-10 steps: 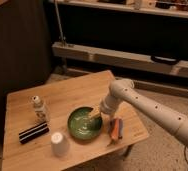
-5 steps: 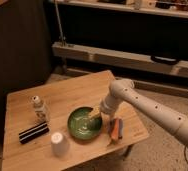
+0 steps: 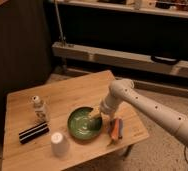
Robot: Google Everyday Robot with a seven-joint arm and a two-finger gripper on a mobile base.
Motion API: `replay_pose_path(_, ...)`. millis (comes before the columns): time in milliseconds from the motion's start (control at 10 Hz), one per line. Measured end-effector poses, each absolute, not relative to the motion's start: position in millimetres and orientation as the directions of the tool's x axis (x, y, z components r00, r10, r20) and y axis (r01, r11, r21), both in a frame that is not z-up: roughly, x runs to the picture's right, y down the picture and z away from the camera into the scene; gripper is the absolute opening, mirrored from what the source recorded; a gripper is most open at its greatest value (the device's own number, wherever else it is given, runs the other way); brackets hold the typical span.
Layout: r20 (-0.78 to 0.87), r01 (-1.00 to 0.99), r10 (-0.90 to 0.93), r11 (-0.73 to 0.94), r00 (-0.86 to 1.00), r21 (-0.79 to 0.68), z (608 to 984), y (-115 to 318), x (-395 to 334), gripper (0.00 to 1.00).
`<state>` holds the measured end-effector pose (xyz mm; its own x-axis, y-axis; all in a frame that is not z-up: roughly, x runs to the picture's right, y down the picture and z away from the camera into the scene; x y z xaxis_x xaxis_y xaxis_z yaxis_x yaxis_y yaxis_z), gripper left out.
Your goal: Knock the bottle over
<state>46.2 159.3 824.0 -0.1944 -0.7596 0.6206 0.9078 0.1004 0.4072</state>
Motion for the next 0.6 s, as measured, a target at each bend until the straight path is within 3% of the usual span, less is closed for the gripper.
replay_pose_path(100,0.595,0.908,-0.778,0.080,-0.201,0.411,816.8,150.9,45.4,0.80)
replay_pose_path(400,0.457,0.900,-0.855,-0.026,-0.245,0.434,789.2,73.2,27.6,0.80)
replay_pose_path(600,0.353,0.875,-0.888,-0.102,-0.294,0.474,795.6,2.1,4.2,0.71)
